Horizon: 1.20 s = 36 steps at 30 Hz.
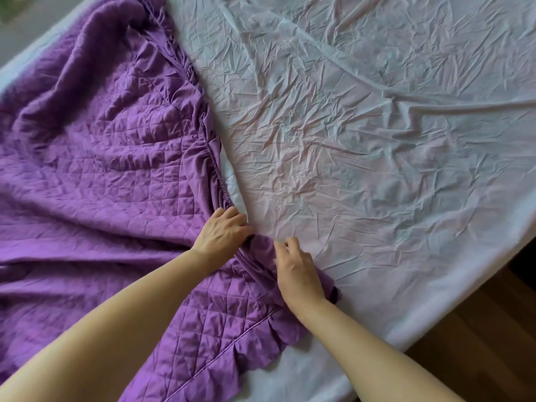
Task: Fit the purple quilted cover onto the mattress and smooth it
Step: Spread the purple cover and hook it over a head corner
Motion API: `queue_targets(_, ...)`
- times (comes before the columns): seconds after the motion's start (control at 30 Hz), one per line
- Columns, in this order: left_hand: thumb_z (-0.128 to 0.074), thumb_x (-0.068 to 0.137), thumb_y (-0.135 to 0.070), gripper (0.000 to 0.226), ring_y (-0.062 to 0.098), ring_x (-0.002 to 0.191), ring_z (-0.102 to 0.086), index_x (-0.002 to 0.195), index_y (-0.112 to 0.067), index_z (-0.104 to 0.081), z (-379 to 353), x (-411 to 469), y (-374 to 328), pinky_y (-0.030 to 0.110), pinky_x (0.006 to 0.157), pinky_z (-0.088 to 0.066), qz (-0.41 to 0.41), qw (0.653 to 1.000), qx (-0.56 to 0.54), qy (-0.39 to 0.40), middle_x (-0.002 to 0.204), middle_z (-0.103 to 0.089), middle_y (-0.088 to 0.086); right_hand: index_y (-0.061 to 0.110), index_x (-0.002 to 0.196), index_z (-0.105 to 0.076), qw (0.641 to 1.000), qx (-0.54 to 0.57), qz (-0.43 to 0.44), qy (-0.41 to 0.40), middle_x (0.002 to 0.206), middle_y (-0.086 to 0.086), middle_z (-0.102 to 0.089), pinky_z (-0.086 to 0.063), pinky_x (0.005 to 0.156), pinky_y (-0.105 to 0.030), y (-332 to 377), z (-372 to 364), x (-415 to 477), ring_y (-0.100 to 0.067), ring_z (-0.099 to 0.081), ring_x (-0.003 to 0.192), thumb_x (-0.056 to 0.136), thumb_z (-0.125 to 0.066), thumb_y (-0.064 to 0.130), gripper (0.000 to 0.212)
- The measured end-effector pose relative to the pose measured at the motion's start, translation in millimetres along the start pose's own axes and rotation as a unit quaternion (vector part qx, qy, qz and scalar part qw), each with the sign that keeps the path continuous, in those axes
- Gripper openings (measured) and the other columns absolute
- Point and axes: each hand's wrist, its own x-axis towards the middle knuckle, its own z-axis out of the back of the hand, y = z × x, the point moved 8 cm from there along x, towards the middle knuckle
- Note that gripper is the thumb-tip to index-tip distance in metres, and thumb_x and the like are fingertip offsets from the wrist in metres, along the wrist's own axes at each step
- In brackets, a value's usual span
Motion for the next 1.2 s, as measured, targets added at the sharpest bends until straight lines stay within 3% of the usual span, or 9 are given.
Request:
queue_targets(0.2, -0.054, 0.086, -0.015, 0.008, 0.021, 0.081, -0.059, 0.088, -0.022, -0.050, 38, 16, -1, 0.030, 0.083, -0.036, 0.001, 0.986, -0.116, -0.116, 0.079, -0.061, -0.004, 0.025, 0.140, -0.036, 0.984, 0.074, -0.069, 0.145, 0.118, -0.008, -0.041, -0.045, 0.085, -0.041, -13, -10, 25, -0.027, -0.048, 0.106, 0.094, -0.051, 0.029, 0.049)
queue_targets(0.3, -0.049, 0.087, -0.012, 0.012, 0.021, 0.072, -0.057, 0.093, -0.022, -0.047, 71, 39, -20, 0.030, 0.083, -0.039, -0.053, 0.978, -0.128, -0.157, 0.075, -0.058, -0.003, 0.013, 0.104, -0.062, 0.976, 0.206, -0.041, 0.065, 0.092, -0.008, -0.053, -0.040, 0.068, -0.034, -6, 15, 40, -0.023, -0.051, 0.084, 0.088, -0.045, 0.022, 0.024)
queue_targets(0.37, -0.048, 0.088, -0.010, 0.015, 0.022, 0.075, -0.058, 0.097, -0.022, -0.048, 89, 57, -28, 0.032, 0.084, -0.040, -0.063, 0.974, -0.133, -0.169, 0.081, -0.060, -0.002, 0.006, 0.074, -0.062, 0.947, 0.306, -0.089, -0.031, 0.068, -0.007, -0.055, -0.034, 0.059, -0.031, -20, 35, 42, -0.017, -0.049, 0.064, 0.085, -0.044, 0.012, 0.021)
queue_targets(0.5, -0.055, 0.085, -0.007, 0.024, 0.025, 0.073, -0.059, 0.099, -0.023, -0.045, 104, 94, -37, 0.032, 0.083, -0.038, -0.070, 0.977, -0.151, -0.136, 0.082, -0.061, -0.001, 0.009, 0.070, -0.050, 0.862, 0.417, -0.269, -0.103, 0.061, 0.000, -0.049, -0.038, 0.060, -0.033, -70, 63, 26, -0.016, -0.042, 0.061, 0.092, -0.045, 0.006, 0.023)
queue_targets(0.7, -0.039, 0.096, -0.022, 0.020, 0.020, 0.097, -0.057, 0.115, -0.029, -0.041, 80, 138, -68, 0.036, 0.094, -0.029, -0.081, 0.987, -0.094, 0.105, 0.100, -0.065, -0.008, 0.011, 0.067, -0.039, 0.759, 0.499, -0.362, -0.208, 0.064, -0.002, -0.038, -0.033, 0.053, -0.025, -122, 103, 1, -0.009, -0.034, 0.058, 0.092, -0.040, 0.004, 0.026)
queue_targets(0.93, -0.043, 0.093, -0.017, 0.021, 0.018, 0.109, -0.055, 0.105, -0.027, -0.058, 114, 186, -96, 0.034, 0.104, -0.023, -0.058, 0.997, -0.028, 0.036, 0.107, -0.064, -0.008, 0.019, 0.070, -0.048, 0.654, 0.621, -0.394, -0.176, 0.074, -0.006, -0.047, -0.037, 0.067, -0.036, -159, 115, -7, -0.021, -0.042, 0.072, 0.089, -0.042, 0.011, 0.021)
queue_targets(1.03, -0.044, 0.093, -0.016, 0.022, 0.020, 0.109, -0.054, 0.107, -0.025, -0.057, 128, 204, -119, 0.032, 0.105, -0.021, -0.055, 0.998, -0.001, 0.017, 0.106, -0.063, -0.006, 0.013, 0.091, -0.054, 0.690, 0.636, -0.329, -0.104, 0.084, -0.003, -0.062, -0.045, 0.071, -0.033, -158, 136, -2, -0.019, -0.057, 0.077, 0.087, -0.058, 0.012, 0.006)
queue_targets(1.1, -0.045, 0.092, -0.016, 0.019, 0.021, 0.108, -0.053, 0.105, -0.024, -0.057, 136, 216, -131, 0.032, 0.105, -0.022, -0.047, 0.999, -0.003, 0.013, 0.105, -0.063, -0.004, 0.015, 0.103, -0.055, 0.752, 0.591, -0.289, -0.032, 0.095, -0.005, -0.068, -0.051, 0.080, -0.032, -165, 146, -2, -0.021, -0.065, 0.086, 0.083, -0.067, 0.010, 0.023)
queue_targets(1.2, -0.043, 0.093, -0.012, 0.022, 0.019, 0.110, -0.052, 0.105, -0.025, -0.056, 146, 234, -146, 0.032, 0.104, -0.023, -0.039, 0.999, -0.004, 0.035, 0.107, -0.062, -0.006, 0.020, 0.090, -0.064, 0.820, 0.497, -0.285, -0.001, 0.093, -0.009, -0.071, -0.052, 0.084, -0.036, -195, 169, -9, -0.027, -0.066, 0.092, 0.087, -0.063, 0.011, 0.010)
